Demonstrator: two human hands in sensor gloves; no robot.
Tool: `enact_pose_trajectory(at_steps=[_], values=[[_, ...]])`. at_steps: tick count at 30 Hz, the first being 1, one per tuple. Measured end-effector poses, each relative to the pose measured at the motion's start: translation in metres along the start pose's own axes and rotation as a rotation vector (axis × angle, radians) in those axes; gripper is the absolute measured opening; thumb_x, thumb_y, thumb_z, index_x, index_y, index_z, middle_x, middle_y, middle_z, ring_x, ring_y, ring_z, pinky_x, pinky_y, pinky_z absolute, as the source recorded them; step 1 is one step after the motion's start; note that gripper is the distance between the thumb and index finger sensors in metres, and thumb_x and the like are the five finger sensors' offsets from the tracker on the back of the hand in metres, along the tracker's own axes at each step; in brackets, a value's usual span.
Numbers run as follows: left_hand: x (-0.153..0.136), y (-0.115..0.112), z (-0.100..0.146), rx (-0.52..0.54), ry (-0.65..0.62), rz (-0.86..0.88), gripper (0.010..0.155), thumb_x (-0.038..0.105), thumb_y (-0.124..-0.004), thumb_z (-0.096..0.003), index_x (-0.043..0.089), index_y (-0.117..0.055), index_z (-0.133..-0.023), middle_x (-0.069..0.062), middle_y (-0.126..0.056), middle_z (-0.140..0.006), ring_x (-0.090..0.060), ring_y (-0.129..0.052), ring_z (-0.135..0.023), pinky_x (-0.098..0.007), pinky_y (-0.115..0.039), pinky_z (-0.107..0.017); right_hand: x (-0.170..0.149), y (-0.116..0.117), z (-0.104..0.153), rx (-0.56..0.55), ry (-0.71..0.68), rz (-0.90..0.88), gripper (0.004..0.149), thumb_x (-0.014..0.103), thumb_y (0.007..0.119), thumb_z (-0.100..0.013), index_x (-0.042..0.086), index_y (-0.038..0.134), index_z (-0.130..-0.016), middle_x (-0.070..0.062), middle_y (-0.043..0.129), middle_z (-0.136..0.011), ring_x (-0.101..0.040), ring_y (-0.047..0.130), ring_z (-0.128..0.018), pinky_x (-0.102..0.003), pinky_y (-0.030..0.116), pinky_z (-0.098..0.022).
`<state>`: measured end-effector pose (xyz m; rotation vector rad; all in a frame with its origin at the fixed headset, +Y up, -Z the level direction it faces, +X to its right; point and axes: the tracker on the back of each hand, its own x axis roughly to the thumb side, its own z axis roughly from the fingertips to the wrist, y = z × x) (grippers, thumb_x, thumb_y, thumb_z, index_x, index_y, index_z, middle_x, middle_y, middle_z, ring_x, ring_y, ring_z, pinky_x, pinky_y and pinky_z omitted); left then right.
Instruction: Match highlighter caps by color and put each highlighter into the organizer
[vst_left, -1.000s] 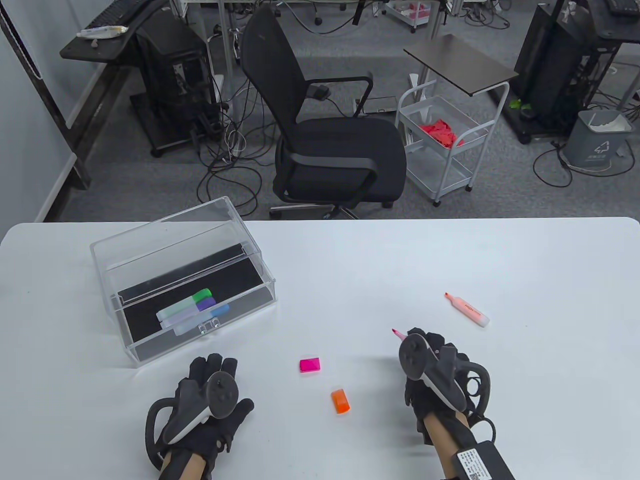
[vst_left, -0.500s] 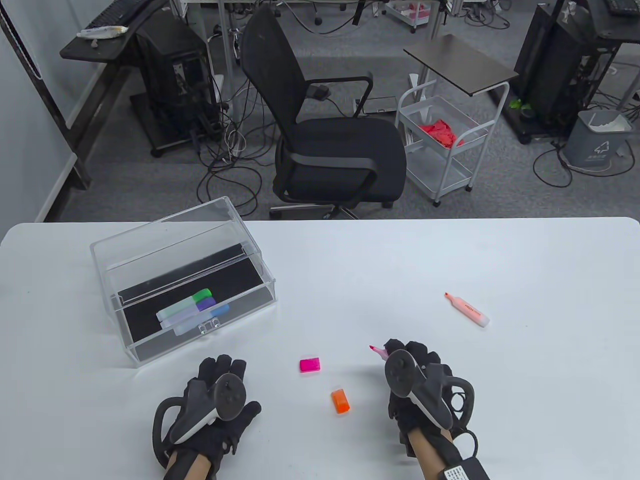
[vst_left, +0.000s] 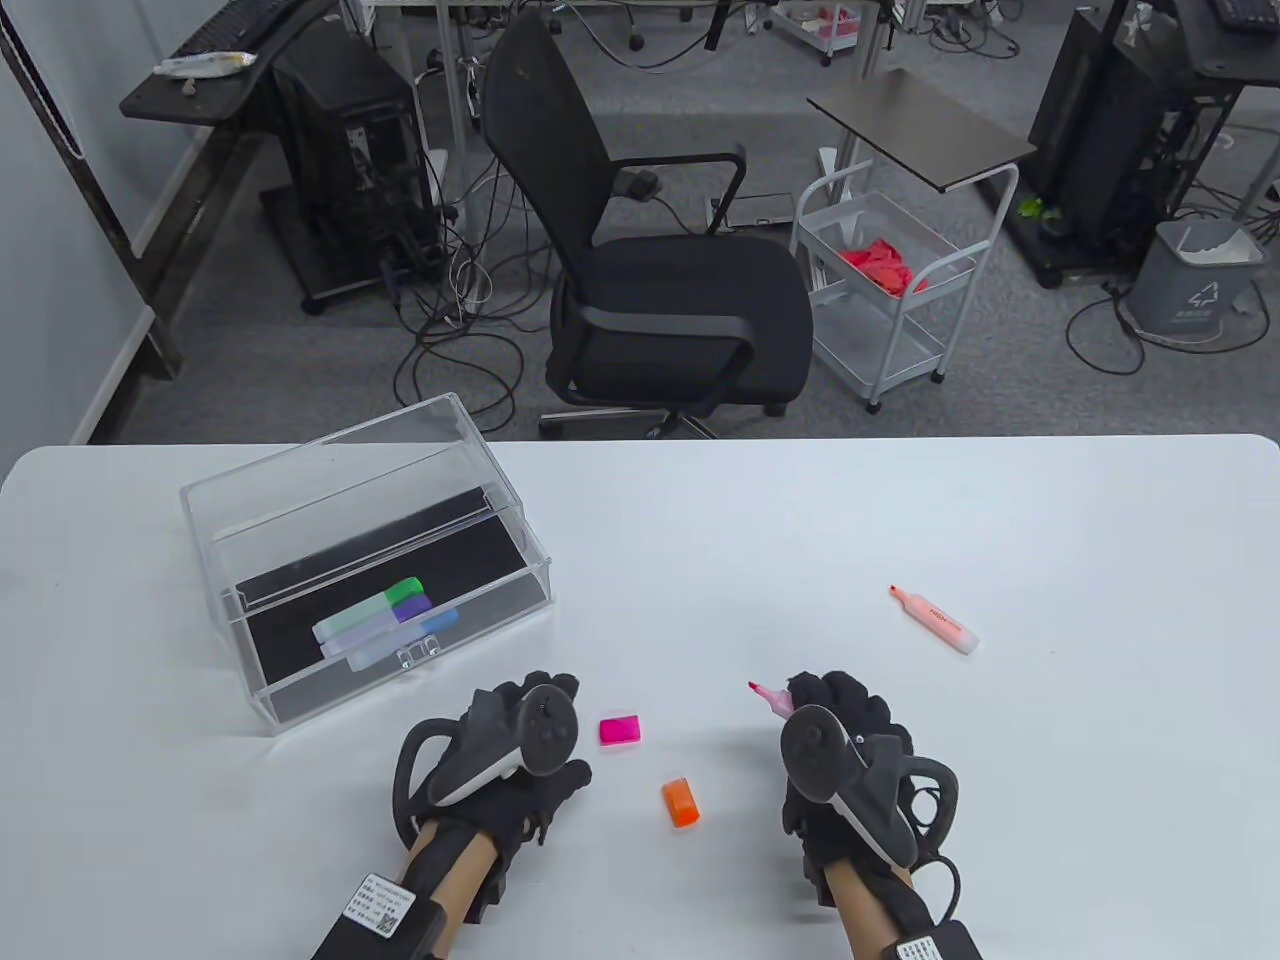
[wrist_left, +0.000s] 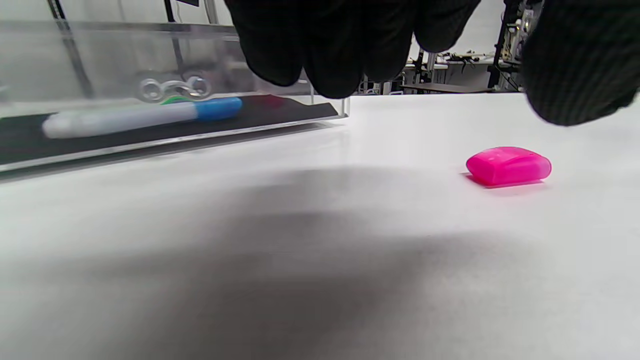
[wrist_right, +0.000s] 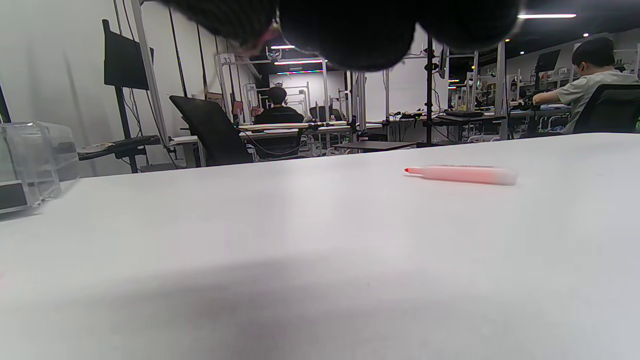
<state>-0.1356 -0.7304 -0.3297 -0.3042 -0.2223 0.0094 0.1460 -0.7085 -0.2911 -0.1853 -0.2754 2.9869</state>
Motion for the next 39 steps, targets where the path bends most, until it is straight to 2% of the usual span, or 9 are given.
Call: enact_pose_trajectory(at_steps=[8,16,18,22,24,29,32,34,39], values=[[0.026,-0.013,-0.044,-0.074,-0.018,-0.024,0.084,0.067,-0.078,-0.0441,0.039,-0.037,-0.112,0.01,-0.05,-0.117,-0.025,-0.072,-0.107,-0.046,-0.065,-0.08,-0.005,0.003,0.0,0.018,0.015,-0.001,0.049,0.028,0.075,-0.045,0.028,0.058,-0.091,-0.007,0.06,-0.099,-0.022,0.079,-0.068,-0.051,0.072,-0.052],[0.034,-0.02,-0.056,-0.062,-0.009,-0.092,0.074,0.06,-0.08,-0.0461,0.04,-0.048,-0.11,0.011,-0.057,-0.112,-0.022,-0.078,-0.099,-0.042,-0.07,-0.077,-0.007,0.001,0.002,0.031,0.02,0.0,0.049,0.028,0.075,-0.045,0.028,0.059,-0.091,-0.008,0.06,-0.1,-0.023,0.079,-0.069,-0.052,0.071,-0.053],[0.035,-0.022,-0.056,-0.052,-0.015,-0.068,0.065,0.057,-0.08,-0.0468,0.042,-0.059,-0.106,0.01,-0.059,-0.111,-0.022,-0.079,-0.097,-0.042,-0.071,-0.076,-0.006,0.002,0.002,0.033,0.019,0.007,0.049,0.028,0.075,-0.045,0.028,0.06,-0.091,-0.008,0.06,-0.1,-0.023,0.079,-0.07,-0.052,0.071,-0.053],[0.036,-0.025,-0.053,0.008,-0.023,-0.068,0.057,0.055,-0.079,-0.0471,0.044,-0.066,-0.101,0.012,-0.065,-0.106,-0.021,-0.083,-0.093,-0.04,-0.074,-0.073,-0.004,0.006,0.002,0.046,0.011,0.02,0.049,0.029,0.075,-0.045,0.028,0.06,-0.091,-0.008,0.06,-0.1,-0.023,0.079,-0.071,-0.053,0.071,-0.054],[0.037,-0.028,-0.052,0.012,-0.03,-0.081,0.056,0.054,-0.077,-0.0476,0.043,-0.063,-0.101,0.012,-0.064,-0.105,-0.021,-0.081,-0.093,-0.041,-0.074,-0.073,-0.002,0.007,0.002,0.051,0.006,0.022,0.049,0.029,0.075,-0.045,0.028,0.062,-0.092,-0.008,0.061,-0.1,-0.024,0.078,-0.073,-0.053,0.07,-0.056],[0.043,-0.031,-0.046,0.003,-0.054,-0.188,0.06,0.05,-0.067,-0.0482,0.03,-0.053,-0.102,0.003,-0.06,-0.106,-0.025,-0.082,-0.092,-0.041,-0.078,-0.072,0.001,0.009,0.003,0.058,-0.001,0.008,0.048,0.03,0.076,-0.045,0.033,0.065,-0.091,-0.008,0.062,-0.101,-0.034,0.078,-0.081,-0.06,0.068,-0.06],[0.037,-0.023,-0.033,0.01,-0.075,-0.069,0.061,0.048,-0.066,-0.0481,0.025,-0.051,-0.103,-0.001,-0.065,-0.103,-0.026,-0.091,-0.087,-0.041,-0.084,-0.068,0.002,0.01,0.003,0.06,-0.001,-0.01,0.047,0.031,0.076,-0.045,0.038,0.066,-0.091,-0.01,0.064,-0.102,-0.038,0.081,-0.083,-0.063,0.069,-0.06],[0.033,-0.018,-0.022,0.022,-0.08,-0.045,0.062,0.046,-0.067,-0.0479,0.024,-0.05,-0.103,-0.001,-0.066,-0.102,-0.026,-0.09,-0.088,-0.041,-0.084,-0.068,0.005,0.012,0.004,0.059,-0.012,-0.028,0.047,0.032,0.077,-0.044,0.041,0.066,-0.09,-0.011,0.066,-0.102,-0.037,0.083,-0.081,-0.064,0.07,-0.059],[0.021,-0.007,0.005,0.063,-0.086,0.003,0.063,0.047,-0.066,-0.0482,0.024,-0.05,-0.104,-0.002,-0.065,-0.101,-0.024,-0.087,-0.088,-0.04,-0.082,-0.069,0.012,0.014,0.007,0.058,-0.048,-0.04,0.047,0.032,0.077,-0.044,0.046,0.067,-0.088,-0.009,0.069,-0.099,-0.03,0.086,-0.073,-0.059,0.074,-0.055]])
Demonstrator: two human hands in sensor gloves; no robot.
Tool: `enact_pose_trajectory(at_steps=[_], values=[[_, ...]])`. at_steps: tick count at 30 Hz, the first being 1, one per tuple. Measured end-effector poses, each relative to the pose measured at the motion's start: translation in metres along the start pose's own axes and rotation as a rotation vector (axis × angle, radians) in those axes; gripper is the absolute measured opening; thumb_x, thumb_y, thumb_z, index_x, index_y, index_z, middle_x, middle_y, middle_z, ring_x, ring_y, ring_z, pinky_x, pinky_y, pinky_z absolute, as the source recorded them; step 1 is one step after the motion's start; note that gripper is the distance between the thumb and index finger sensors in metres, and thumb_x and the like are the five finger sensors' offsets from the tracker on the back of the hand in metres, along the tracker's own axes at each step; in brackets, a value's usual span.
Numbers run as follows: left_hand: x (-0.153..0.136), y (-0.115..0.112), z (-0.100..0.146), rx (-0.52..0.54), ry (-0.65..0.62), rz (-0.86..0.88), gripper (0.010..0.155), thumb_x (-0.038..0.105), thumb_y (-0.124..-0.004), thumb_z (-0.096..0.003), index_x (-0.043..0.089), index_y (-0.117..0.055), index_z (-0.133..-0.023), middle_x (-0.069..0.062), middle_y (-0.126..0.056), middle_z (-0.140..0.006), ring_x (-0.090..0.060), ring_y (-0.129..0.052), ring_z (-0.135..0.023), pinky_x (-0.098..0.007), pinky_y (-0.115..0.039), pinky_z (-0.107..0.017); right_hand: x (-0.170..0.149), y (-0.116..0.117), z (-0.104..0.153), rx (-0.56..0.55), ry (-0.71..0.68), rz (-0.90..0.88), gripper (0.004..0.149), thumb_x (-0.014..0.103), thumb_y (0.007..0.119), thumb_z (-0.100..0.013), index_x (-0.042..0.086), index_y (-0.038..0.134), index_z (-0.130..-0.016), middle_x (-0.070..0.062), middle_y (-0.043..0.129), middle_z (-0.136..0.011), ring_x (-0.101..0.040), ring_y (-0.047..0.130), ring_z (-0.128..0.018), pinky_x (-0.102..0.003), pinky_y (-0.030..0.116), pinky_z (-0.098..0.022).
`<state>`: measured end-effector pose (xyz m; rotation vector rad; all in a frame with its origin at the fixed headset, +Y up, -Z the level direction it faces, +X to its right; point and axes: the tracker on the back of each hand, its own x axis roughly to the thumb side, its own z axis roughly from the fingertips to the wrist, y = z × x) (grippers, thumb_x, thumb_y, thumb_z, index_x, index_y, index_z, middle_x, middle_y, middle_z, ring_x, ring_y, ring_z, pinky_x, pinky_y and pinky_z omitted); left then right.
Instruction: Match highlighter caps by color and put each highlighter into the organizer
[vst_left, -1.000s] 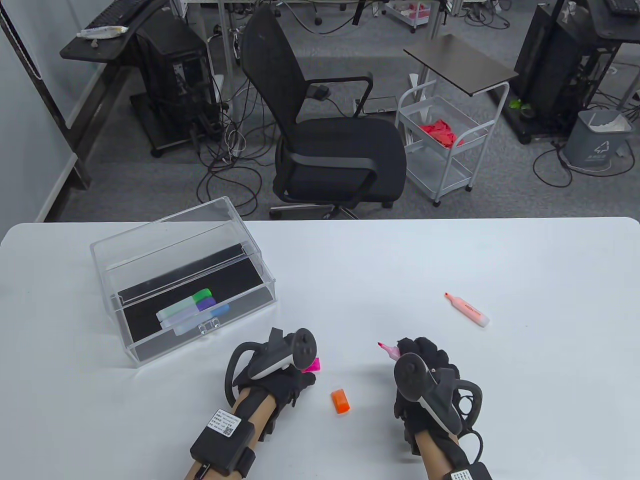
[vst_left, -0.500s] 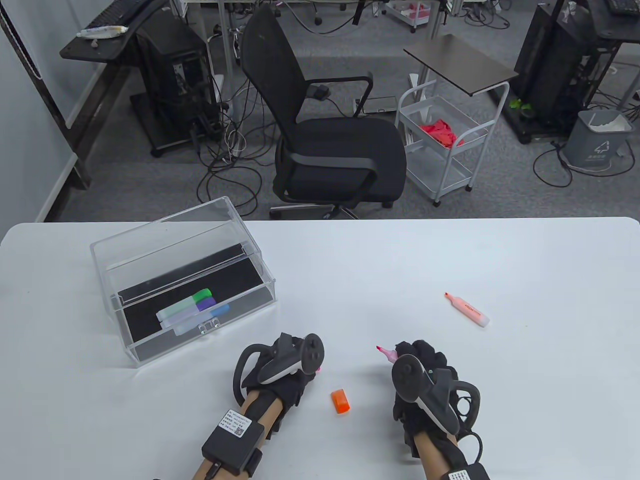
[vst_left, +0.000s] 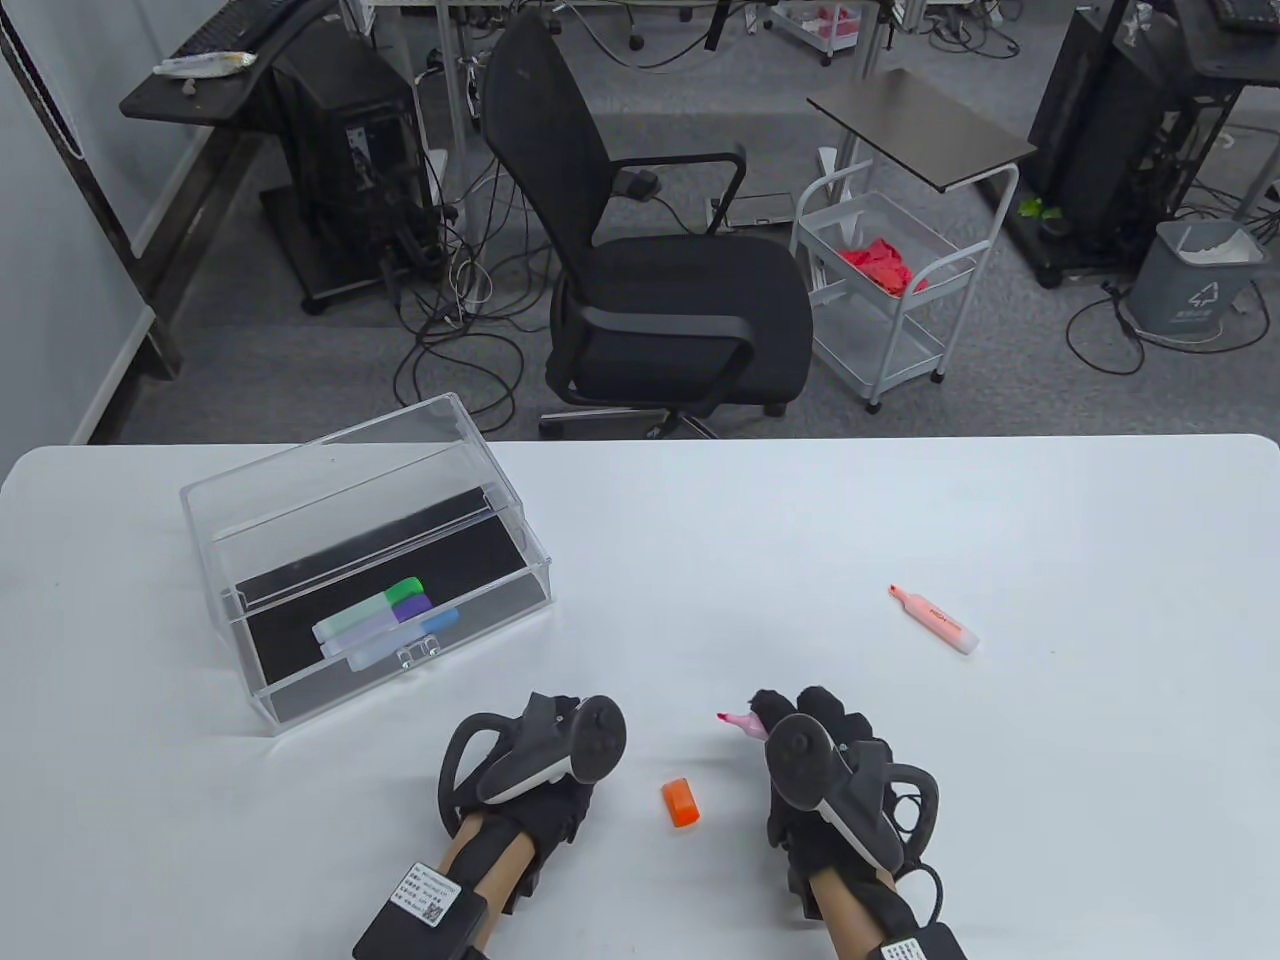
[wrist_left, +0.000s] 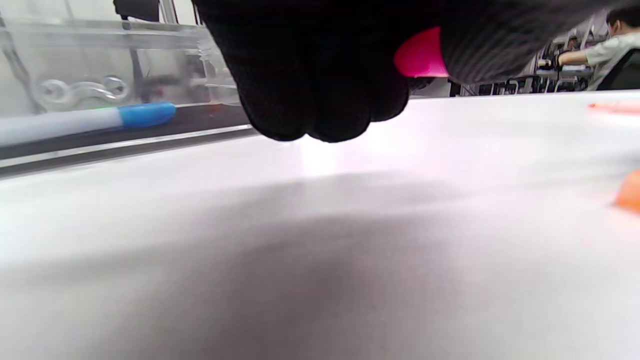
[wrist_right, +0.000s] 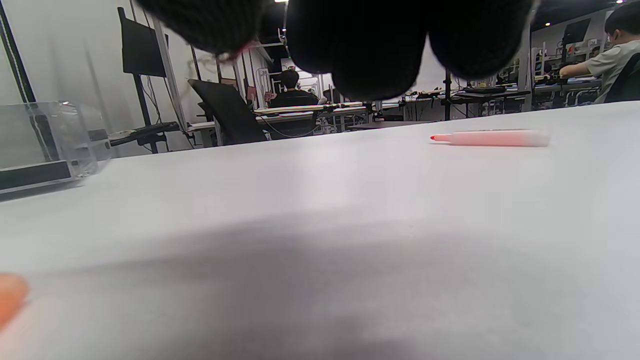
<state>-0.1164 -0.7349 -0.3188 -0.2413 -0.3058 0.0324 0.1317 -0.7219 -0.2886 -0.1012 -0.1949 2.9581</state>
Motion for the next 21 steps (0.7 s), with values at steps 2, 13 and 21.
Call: enact_pose_trajectory(at_steps=[2,13,21], values=[[-0.005,0.005,0.014,0.019,-0.006,0.055,0.063,0.047,-0.065,-0.0484,0.024,-0.049,-0.105,-0.002,-0.064,-0.101,-0.024,-0.085,-0.089,-0.041,-0.081,-0.07,0.004,0.0,0.002,-0.01,-0.026,-0.004,0.046,0.032,0.077,-0.044,0.046,0.067,-0.087,-0.008,0.069,-0.097,-0.027,0.085,-0.07,-0.056,0.074,-0.054],[-0.013,0.003,0.048,0.084,-0.056,0.292,0.063,0.047,-0.062,-0.0489,0.024,-0.049,-0.106,-0.003,-0.063,-0.1,-0.024,-0.083,-0.087,-0.041,-0.078,-0.07,0.035,-0.001,0.017,-0.039,-0.192,0.042,0.045,0.031,0.077,-0.044,0.043,0.068,-0.086,-0.004,0.072,-0.093,-0.022,0.085,-0.062,-0.051,0.075,-0.049],[-0.01,0.001,0.047,0.109,-0.11,0.358,0.063,0.046,-0.061,-0.0487,0.024,-0.049,-0.106,-0.002,-0.064,-0.1,-0.024,-0.083,-0.087,-0.042,-0.078,-0.069,0.055,0.005,0.02,-0.028,-0.263,0.079,0.045,0.031,0.077,-0.044,0.04,0.068,-0.087,-0.005,0.074,-0.092,-0.021,0.086,-0.06,-0.05,0.077,-0.046]])
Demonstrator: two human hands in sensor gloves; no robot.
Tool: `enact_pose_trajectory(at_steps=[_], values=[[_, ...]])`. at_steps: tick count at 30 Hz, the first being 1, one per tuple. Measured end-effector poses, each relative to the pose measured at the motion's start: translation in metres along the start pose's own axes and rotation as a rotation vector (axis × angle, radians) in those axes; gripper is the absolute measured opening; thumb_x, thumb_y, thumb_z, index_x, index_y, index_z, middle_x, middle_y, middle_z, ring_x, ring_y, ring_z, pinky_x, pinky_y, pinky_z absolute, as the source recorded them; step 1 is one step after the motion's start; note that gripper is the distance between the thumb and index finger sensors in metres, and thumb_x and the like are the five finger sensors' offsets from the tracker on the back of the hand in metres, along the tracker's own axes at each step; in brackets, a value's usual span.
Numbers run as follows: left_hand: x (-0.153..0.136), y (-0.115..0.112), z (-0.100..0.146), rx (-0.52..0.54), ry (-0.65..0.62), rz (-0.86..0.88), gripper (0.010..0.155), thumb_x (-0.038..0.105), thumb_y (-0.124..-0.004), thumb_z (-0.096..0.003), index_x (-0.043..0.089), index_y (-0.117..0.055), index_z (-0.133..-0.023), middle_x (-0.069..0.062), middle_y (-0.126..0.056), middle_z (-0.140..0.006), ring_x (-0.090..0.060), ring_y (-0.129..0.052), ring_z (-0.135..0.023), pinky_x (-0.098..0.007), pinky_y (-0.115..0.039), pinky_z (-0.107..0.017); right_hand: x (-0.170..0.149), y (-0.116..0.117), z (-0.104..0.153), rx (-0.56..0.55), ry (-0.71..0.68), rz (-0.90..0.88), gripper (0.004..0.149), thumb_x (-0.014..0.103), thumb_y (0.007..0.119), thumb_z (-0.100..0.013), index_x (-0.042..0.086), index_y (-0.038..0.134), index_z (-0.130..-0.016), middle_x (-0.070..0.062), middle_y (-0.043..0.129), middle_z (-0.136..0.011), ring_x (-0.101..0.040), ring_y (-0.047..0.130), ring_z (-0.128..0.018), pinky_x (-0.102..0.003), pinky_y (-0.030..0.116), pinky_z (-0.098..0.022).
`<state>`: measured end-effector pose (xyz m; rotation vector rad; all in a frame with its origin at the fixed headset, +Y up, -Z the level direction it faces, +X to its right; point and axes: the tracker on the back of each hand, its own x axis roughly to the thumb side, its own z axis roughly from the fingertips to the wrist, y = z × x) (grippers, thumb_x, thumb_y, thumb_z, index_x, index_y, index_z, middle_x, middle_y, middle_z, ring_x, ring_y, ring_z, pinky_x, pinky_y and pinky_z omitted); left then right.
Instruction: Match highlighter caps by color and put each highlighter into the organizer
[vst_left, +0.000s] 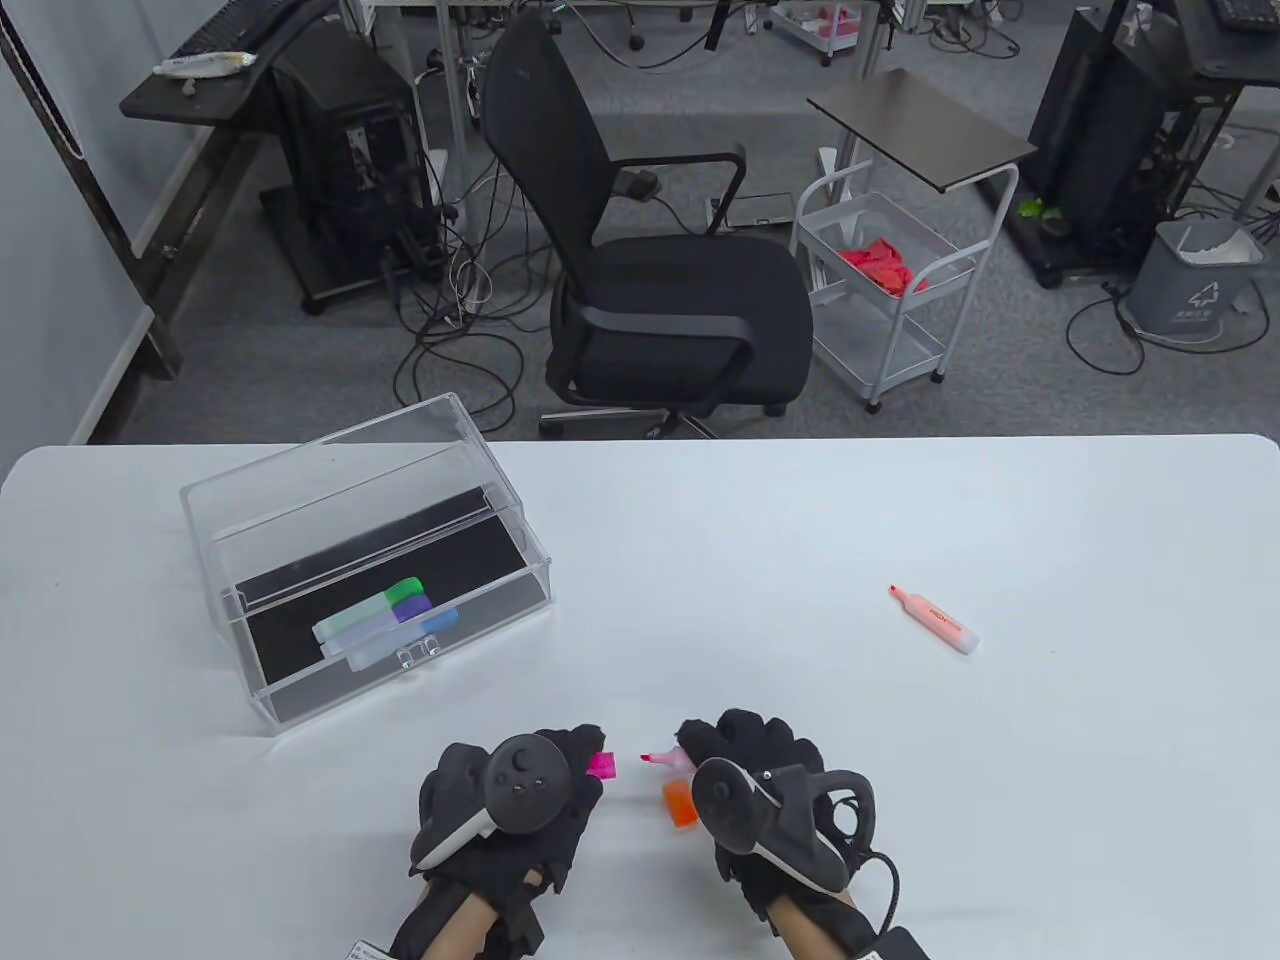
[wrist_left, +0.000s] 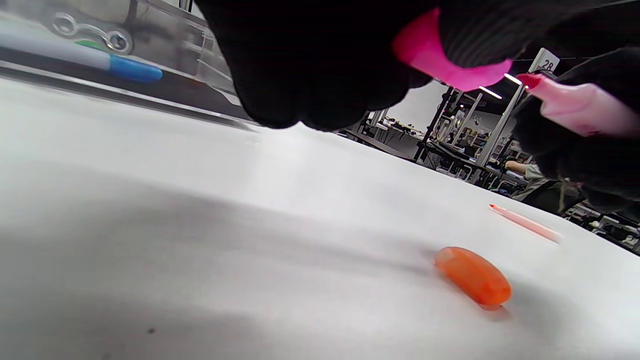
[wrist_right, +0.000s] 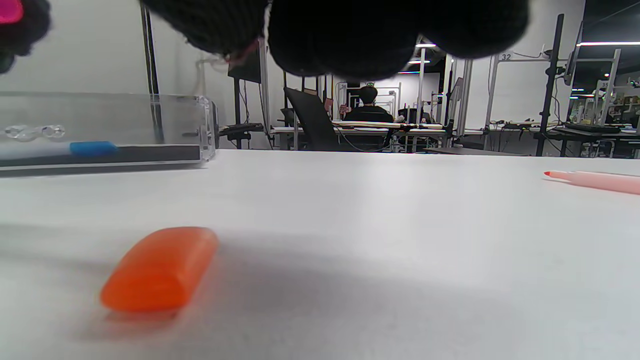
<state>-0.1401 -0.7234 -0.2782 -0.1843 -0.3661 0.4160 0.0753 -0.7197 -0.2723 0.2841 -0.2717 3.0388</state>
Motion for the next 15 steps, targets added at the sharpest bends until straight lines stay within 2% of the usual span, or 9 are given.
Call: enact_pose_trajectory(at_steps=[15], values=[[0.002,-0.008,-0.002,-0.039,-0.02,0.031,0.063,0.047,-0.061,-0.0489,0.024,-0.05,-0.106,0.0,-0.069,-0.096,-0.022,-0.087,-0.084,-0.041,-0.081,-0.067,0.021,0.005,0.0,-0.013,-0.065,0.053,0.045,0.031,0.078,-0.044,0.039,0.069,-0.087,-0.004,0.075,-0.091,-0.02,0.086,-0.059,-0.05,0.077,-0.046]])
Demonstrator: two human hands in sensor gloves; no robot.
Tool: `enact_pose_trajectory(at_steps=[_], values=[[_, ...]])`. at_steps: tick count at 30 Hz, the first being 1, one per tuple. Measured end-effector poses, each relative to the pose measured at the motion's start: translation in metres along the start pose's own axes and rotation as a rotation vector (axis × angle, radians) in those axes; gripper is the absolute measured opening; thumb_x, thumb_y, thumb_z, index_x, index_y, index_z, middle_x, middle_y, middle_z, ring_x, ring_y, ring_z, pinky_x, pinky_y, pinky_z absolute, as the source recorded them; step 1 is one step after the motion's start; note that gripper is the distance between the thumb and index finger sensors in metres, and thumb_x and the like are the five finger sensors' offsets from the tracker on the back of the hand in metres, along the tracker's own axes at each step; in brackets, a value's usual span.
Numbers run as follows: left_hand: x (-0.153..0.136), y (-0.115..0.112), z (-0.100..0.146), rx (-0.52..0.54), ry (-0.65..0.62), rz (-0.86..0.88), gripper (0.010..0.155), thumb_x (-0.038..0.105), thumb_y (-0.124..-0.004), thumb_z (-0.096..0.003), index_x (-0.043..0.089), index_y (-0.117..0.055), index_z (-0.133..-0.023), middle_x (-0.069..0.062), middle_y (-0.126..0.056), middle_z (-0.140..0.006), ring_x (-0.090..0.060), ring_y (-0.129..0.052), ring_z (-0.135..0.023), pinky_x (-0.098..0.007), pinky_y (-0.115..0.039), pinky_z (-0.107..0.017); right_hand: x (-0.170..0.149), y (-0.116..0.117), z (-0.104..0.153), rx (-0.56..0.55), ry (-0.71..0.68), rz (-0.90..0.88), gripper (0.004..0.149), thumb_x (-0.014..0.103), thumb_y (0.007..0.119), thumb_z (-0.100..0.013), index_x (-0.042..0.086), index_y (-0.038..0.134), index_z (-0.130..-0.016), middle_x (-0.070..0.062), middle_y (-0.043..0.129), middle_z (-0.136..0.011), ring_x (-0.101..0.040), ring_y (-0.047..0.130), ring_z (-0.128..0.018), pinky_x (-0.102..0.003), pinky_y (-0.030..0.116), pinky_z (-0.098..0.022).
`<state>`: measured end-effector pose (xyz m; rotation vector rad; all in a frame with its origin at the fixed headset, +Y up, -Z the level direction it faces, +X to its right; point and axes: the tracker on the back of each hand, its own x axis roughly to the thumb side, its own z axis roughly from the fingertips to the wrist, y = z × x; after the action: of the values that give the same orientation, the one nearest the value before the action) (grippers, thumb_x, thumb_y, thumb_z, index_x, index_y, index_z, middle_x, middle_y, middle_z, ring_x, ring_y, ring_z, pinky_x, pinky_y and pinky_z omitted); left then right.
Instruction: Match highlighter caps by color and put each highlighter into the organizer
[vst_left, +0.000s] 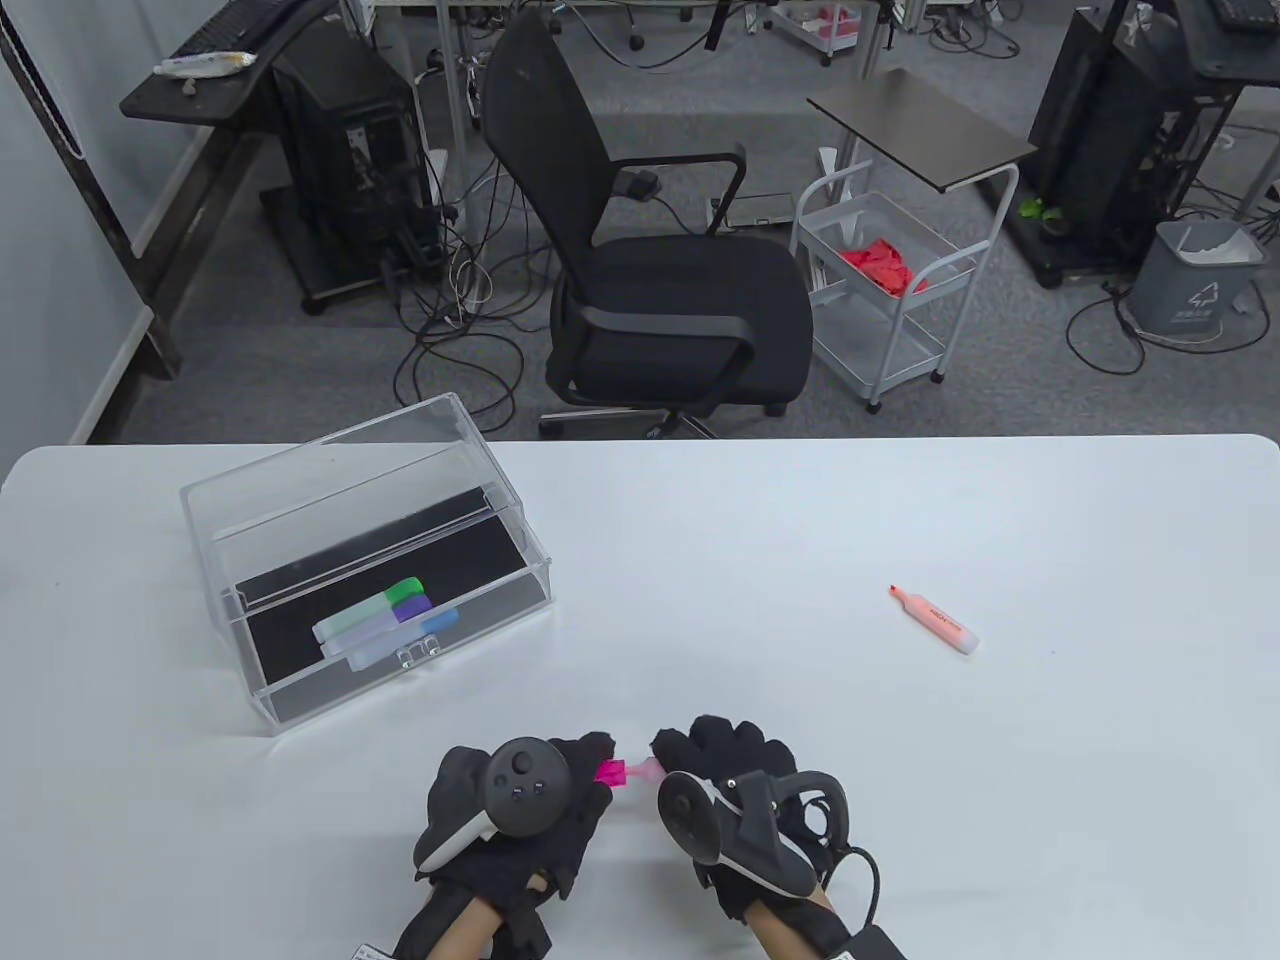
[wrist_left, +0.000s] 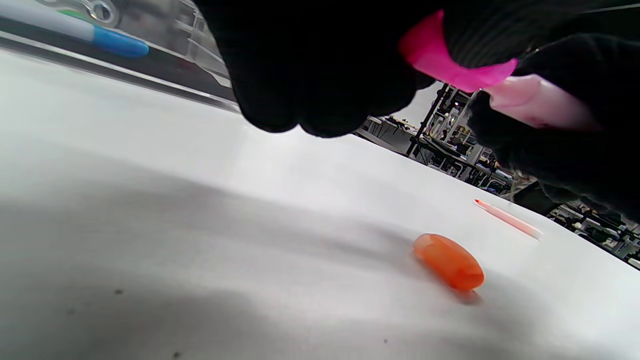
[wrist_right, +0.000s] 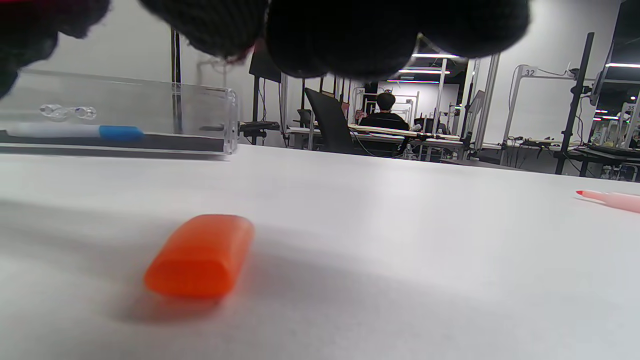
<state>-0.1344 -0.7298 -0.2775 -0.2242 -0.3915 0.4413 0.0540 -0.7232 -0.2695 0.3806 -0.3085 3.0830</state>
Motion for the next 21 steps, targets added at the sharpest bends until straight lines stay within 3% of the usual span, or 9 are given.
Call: enact_pose_trajectory(at_steps=[11,17,21], values=[[0.006,-0.004,0.001,0.009,-0.041,-0.001,0.063,0.046,-0.063,-0.049,0.024,-0.051,-0.107,0.0,-0.076,-0.087,-0.018,-0.093,-0.075,-0.038,-0.085,-0.061,0.009,0.001,0.002,0.005,-0.059,0.001,0.044,0.027,0.077,-0.043,0.03,0.068,-0.086,-0.003,0.076,-0.089,-0.02,0.085,-0.057,-0.05,0.078,-0.044],[0.015,0.002,0.006,0.119,-0.064,-0.104,0.064,0.042,-0.066,-0.0475,0.019,-0.056,-0.106,-0.002,-0.084,-0.083,-0.019,-0.098,-0.068,-0.038,-0.09,-0.057,0.016,-0.004,0.002,-0.041,-0.073,0.021,0.042,0.023,0.078,-0.042,0.025,0.071,-0.084,-0.004,0.08,-0.083,-0.017,0.087,-0.052,-0.048,0.082,-0.038],[0.019,0.005,0.007,0.13,-0.069,-0.101,0.064,0.041,-0.067,-0.0471,0.018,-0.057,-0.106,-0.004,-0.085,-0.082,-0.019,-0.099,-0.067,-0.038,-0.092,-0.056,0.016,-0.006,0.003,-0.064,-0.074,-0.001,0.041,0.022,0.079,-0.042,0.023,0.072,-0.083,-0.005,0.081,-0.082,-0.017,0.088,-0.05,-0.048,0.084,-0.037]])
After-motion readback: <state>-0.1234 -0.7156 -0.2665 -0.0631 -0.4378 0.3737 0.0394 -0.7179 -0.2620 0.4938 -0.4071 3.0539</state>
